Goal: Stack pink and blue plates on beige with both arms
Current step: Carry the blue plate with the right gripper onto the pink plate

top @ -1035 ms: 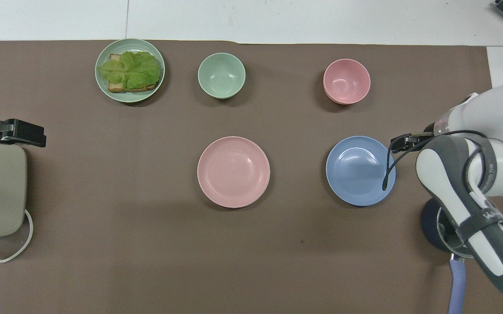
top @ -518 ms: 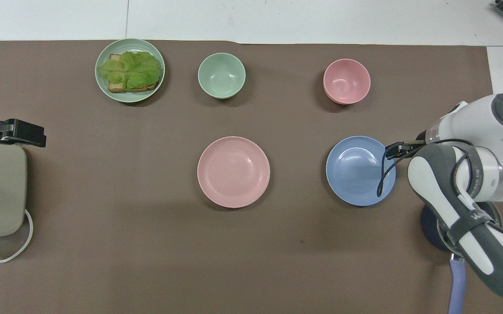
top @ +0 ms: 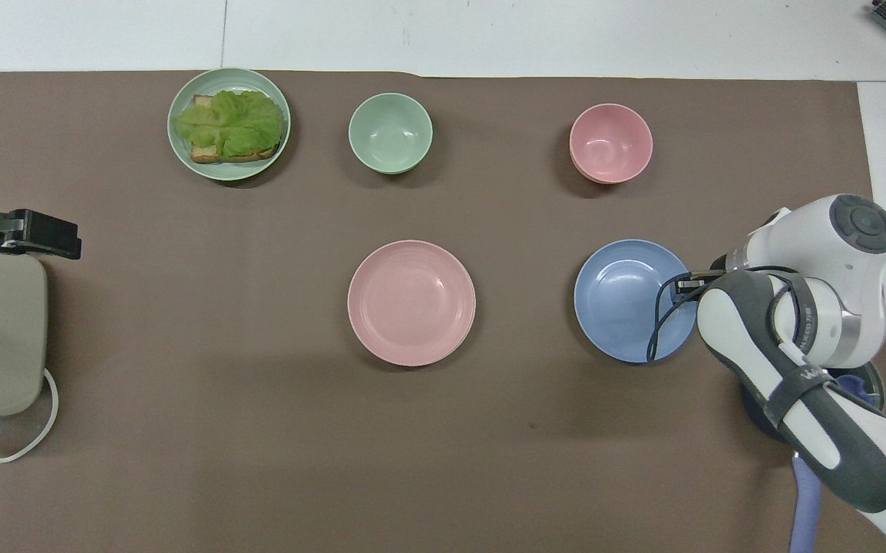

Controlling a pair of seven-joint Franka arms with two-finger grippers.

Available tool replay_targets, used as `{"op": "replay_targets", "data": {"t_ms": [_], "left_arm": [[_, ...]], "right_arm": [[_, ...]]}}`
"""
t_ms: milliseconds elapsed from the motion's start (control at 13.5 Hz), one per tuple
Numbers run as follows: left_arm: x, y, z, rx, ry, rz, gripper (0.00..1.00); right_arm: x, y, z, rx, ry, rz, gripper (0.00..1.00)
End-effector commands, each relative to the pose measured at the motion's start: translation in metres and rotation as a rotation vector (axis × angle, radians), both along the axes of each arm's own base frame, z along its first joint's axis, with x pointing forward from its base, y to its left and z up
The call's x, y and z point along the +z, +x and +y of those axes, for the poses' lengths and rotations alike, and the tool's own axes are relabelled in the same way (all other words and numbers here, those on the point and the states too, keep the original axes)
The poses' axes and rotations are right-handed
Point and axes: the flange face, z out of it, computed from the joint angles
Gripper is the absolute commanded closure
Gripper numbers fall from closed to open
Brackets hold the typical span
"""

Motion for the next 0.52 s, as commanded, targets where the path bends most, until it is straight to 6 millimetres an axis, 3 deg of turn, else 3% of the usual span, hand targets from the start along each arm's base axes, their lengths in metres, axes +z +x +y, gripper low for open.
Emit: {"op": "replay_targets", "data": {"t_ms": [0, 148, 444], "left_arm": [[0.001, -0.002, 0.002, 0.002, 0.012, 0.006, 0.0], [0.001, -0.002, 0.003, 0.003, 0.012, 0.006, 0.0], [0.001, -0.002, 0.002, 0.002, 0.012, 0.006, 0.0]], "right_arm": [[-0.001, 0.001, -0.001, 0.023, 0.019, -0.009, 1.0], [0.005, 0.004, 0.0, 0.028, 0.021, -0.007, 1.0], [0.07, 0.016, 0.013, 0.035, 0.059, 0.028, 1.0]]}}
